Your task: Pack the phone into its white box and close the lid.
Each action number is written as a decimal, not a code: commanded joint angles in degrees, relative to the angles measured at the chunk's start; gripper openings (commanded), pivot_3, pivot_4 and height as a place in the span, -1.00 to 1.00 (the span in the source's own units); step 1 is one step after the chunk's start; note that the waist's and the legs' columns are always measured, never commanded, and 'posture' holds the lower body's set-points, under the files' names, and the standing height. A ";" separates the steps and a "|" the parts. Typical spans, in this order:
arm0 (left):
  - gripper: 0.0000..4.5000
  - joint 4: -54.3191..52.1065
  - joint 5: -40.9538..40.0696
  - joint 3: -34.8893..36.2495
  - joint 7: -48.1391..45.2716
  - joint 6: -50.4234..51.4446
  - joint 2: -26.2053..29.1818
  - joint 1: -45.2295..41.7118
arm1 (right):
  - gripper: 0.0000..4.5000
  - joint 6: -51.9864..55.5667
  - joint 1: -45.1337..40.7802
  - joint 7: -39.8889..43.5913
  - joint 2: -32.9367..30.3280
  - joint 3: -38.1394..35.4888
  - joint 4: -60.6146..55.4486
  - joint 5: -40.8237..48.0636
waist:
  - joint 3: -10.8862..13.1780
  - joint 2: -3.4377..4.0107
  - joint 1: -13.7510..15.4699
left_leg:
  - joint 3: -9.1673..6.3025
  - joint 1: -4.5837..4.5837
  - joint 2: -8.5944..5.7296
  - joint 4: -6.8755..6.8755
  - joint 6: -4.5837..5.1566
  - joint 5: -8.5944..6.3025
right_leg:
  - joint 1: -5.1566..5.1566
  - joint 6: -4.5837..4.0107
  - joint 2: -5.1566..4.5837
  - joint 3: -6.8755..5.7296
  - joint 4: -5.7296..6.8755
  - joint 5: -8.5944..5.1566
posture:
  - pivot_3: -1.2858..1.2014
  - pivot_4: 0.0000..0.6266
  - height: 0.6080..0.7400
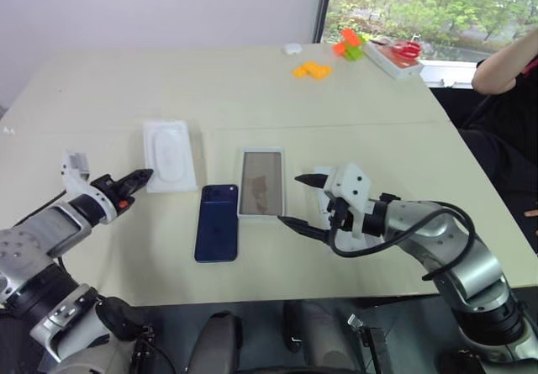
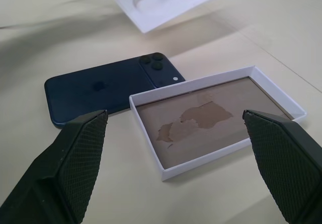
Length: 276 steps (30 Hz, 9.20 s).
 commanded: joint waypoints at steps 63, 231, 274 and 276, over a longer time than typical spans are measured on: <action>0.72 -10.47 -47.60 -37.06 57.19 -15.44 -13.01 7.92 | 1.00 -6.29 1.37 2.03 -2.48 -4.13 3.46 -2.90 | -0.01 -0.19 0.24 | -0.05 -0.22 -0.21 0.02 -0.55 0.31 | 0.09 0.21 -0.07 0.15 -0.06 -0.07 | 0.03 -0.52 0.98; 0.98 -2.68 -53.94 -41.35 26.53 -24.53 21.63 22.66 | -1.00 18.39 -24.36 -4.12 24.76 27.14 27.49 -18.51 | -0.87 -0.13 -1.72 | -0.27 -0.21 0.12 -0.28 -0.70 0.40 | -0.37 -0.16 0.16 -0.01 -0.18 0.02 | 0.03 -0.52 0.98; -0.97 -4.29 -62.00 -39.91 22.99 -34.78 25.39 27.46 | -1.00 25.74 -25.35 -0.92 15.31 19.85 9.66 -14.61 | -0.75 -0.13 -1.65 | -0.16 -1.23 0.11 -0.27 -0.71 0.41 | -1.37 -0.16 0.09 0.04 -0.20 0.06 | 0.03 -0.52 0.98; -0.97 -4.23 -61.94 -39.58 22.51 -35.12 25.71 27.41 | -1.00 26.50 -25.96 0.02 13.66 17.27 7.82 -13.01 | -0.70 -0.10 -1.58 | -0.17 -1.25 0.12 -0.28 -0.71 0.41 | -1.38 -0.17 0.11 -0.01 -0.20 0.06 | 0.03 -0.52 0.98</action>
